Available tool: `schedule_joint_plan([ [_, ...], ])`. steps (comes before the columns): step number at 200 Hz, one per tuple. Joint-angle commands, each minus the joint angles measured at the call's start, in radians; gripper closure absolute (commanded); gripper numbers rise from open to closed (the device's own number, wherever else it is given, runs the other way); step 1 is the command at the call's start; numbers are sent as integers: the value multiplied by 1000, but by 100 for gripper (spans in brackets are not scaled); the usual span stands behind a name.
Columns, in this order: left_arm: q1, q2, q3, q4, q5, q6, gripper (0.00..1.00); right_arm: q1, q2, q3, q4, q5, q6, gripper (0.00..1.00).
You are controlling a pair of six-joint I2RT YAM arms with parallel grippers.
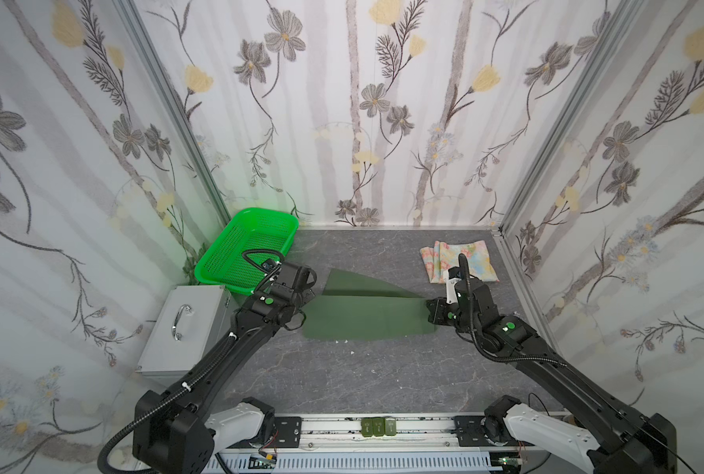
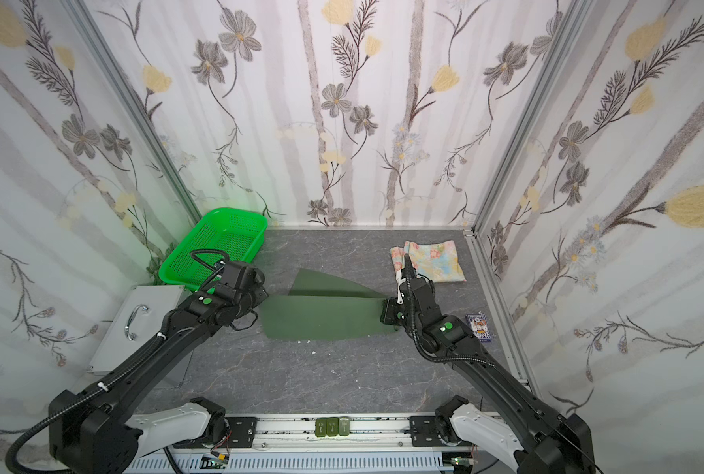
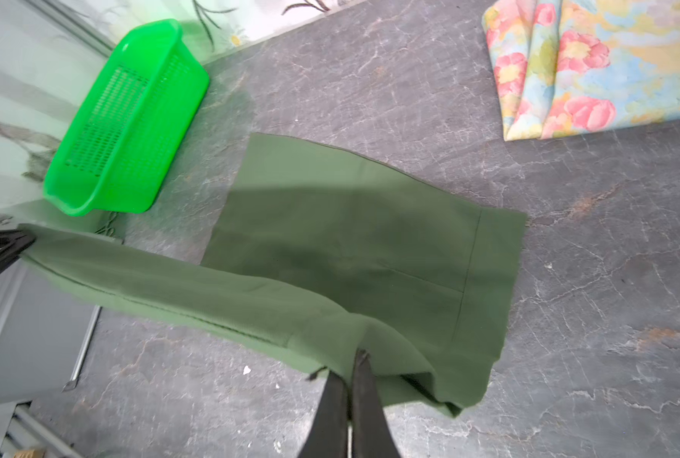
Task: Fold and stack skirts
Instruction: Fold the skirt at the center of the table.
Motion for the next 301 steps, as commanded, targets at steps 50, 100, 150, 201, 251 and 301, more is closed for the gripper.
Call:
schedule_joint_plan([
  [50, 18, 388, 243, 46, -59, 127, 100, -164, 250, 76, 33, -33, 37, 100],
  [100, 27, 618, 376, 106, -42, 176, 100, -218, 377, 81, 56, -48, 47, 100],
  [150, 41, 783, 494, 120, -27, 203, 100, -244, 480, 95, 80, -55, 64, 100],
  [201, 62, 850, 530, 134, -13, 212, 100, -271, 508, 87, 96, -35, 84, 100],
  [251, 64, 894, 560, 147, 9, 223, 100, -285, 529, 75, 103, -50, 98, 100],
  [301, 65, 919, 583, 151, 22, 230, 100, -290, 532, 61, 105, -52, 107, 100],
])
